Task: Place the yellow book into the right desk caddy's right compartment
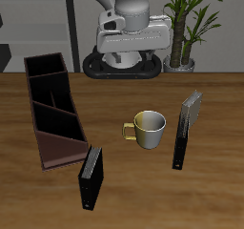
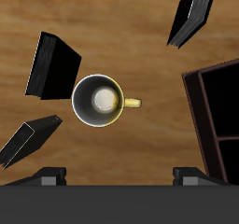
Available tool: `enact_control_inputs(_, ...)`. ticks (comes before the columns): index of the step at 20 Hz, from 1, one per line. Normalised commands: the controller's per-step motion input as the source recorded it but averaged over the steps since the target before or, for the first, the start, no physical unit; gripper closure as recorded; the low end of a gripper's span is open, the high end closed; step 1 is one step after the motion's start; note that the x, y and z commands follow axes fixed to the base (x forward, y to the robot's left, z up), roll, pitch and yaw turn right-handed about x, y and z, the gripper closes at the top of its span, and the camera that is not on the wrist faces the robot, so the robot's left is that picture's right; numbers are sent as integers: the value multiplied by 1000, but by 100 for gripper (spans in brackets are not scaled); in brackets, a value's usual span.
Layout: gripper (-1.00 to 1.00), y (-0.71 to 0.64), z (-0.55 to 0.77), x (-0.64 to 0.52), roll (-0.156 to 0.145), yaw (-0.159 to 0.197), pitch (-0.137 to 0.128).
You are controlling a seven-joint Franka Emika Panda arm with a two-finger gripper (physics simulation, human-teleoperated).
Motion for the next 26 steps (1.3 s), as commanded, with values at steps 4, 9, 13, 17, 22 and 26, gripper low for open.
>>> enact_control_inputs(4,-100,97,-37,-42,7,2,5)
enact_control_inputs(9,-100,222,32,-89,-5,-17,-17)
enact_control_inputs(13,-100,239,-3,-60,-65,-76,-33)
enact_control_inputs(17,-100,342,-59,-58,-51,-56,-31)
enact_control_inputs(22,-100,325,-100,-70,-36,-86,-20)
enact_control_inputs(26,-100,496,-163,-113,23,-35,-30)
